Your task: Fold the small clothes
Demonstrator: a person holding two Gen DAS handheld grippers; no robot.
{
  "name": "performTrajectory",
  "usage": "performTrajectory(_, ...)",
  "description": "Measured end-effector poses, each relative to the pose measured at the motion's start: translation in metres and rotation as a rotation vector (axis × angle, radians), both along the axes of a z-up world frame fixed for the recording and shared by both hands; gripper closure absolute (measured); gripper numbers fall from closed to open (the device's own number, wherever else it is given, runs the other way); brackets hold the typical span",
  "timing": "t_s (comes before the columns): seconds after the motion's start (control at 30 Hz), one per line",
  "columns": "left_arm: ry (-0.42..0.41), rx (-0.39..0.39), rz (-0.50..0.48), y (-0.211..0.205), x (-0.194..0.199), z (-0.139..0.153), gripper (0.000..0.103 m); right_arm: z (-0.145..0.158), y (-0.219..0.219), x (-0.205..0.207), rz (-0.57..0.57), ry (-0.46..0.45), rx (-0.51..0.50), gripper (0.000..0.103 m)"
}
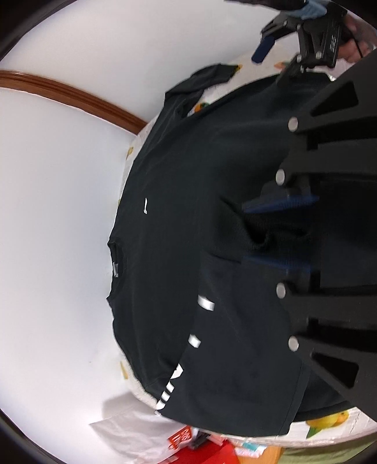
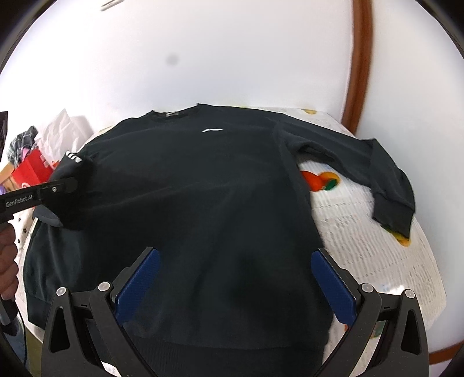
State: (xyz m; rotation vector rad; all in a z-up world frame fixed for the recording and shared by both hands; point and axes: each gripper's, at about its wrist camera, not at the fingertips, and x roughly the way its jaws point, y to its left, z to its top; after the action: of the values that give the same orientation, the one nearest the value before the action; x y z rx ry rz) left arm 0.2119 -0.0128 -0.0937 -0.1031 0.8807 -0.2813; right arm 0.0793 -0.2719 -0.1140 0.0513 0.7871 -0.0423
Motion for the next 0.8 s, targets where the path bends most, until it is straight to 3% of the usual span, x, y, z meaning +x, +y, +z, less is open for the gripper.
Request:
performTrajectory(0.03,-0.003,-0.005,-0.001,0.003,-0.001,0.002,0.065,0.0,0.006,0.003,0.011,0.003,-0.002,0.001)
performTrajectory(0.1,-0.025,0.007,0.014,0.013,-0.007,0.007,0.047,0.0,0.016,0.009,0.034,0.007,-0.003,0.001)
performTrajectory(0.17,-0.05,0.022,0.038,0.026,-0.013,0.011,0.042,0.001,0.028,0.013,0.067,0.003,0.0,0.001)
performTrajectory(0.33,-0.054,0.057,0.163,0.086,-0.027,0.007,0.04,-0.001,0.067,0.033,0.165,0.01,0.046,0.001)
performTrajectory(0.53,0.037,0.086,0.294,0.152,-0.043,-0.027,0.039,-0.019,0.117,0.069,0.246,0.061,0.107,0.001)
performTrajectory(0.73,0.08,0.058,0.298,0.175,-0.056,-0.053,0.039,-0.046,0.148,0.11,0.237,0.136,0.133,0.012)
performTrajectory(0.77,0.085,0.054,0.291,0.174,-0.056,-0.056,0.039,-0.05,0.151,0.114,0.239,0.144,0.137,0.017)
performTrajectory(0.8,0.088,0.056,0.286,0.172,-0.055,-0.059,0.039,-0.054,0.156,0.119,0.238,0.156,0.132,0.028)
